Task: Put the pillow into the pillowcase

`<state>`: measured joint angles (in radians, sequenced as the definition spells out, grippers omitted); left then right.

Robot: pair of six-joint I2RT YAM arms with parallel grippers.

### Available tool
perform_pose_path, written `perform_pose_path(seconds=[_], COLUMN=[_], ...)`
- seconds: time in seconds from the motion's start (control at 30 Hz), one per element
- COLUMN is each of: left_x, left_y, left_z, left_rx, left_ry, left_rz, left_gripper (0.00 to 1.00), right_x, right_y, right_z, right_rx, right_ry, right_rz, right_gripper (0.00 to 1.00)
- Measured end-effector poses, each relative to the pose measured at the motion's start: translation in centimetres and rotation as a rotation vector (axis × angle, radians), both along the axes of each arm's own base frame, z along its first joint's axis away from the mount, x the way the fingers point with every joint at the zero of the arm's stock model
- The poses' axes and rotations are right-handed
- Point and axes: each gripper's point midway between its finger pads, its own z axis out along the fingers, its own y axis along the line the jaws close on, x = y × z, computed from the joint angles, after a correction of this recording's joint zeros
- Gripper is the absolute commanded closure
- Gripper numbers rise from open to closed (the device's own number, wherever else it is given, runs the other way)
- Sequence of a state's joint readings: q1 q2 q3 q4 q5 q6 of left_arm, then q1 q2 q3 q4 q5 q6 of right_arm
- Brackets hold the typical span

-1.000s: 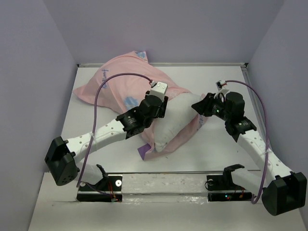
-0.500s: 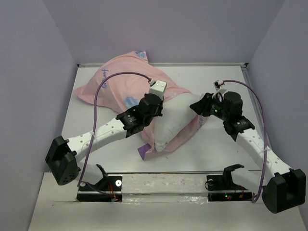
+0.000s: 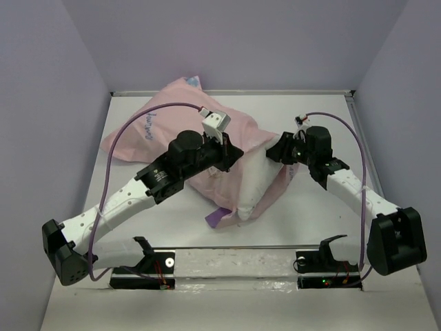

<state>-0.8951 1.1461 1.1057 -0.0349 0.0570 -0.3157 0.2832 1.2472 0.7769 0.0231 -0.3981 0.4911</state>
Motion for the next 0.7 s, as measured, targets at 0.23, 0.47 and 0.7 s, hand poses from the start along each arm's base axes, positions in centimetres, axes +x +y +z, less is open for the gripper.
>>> perform_pose_path(seconds=[0.23, 0.47, 0.7], left_x=[-3.2, -3.9, -3.1], left_y=[-1.3, -2.5, -3.3], left_z=[-2.4, -6.1, -2.7], left_rx=[-0.015, 0.037, 0.023], left_ry=[0.141, 0.253, 0.205], left_rz=[-0.134, -0.182, -0.155], left_gripper=[0.68, 0.57, 0.36], right_x=[2.1, 2.4, 1.8], right_y=[0.3, 0.9, 0.0], right_z=[1.7, 2.4, 4.5], right_rx=[0.021, 0.032, 0.021], right_ry=[-0.052, -0.078, -0.128], right_rz=[-0.032, -0.026, -0.061], right_gripper=[0.57, 0.57, 0.62])
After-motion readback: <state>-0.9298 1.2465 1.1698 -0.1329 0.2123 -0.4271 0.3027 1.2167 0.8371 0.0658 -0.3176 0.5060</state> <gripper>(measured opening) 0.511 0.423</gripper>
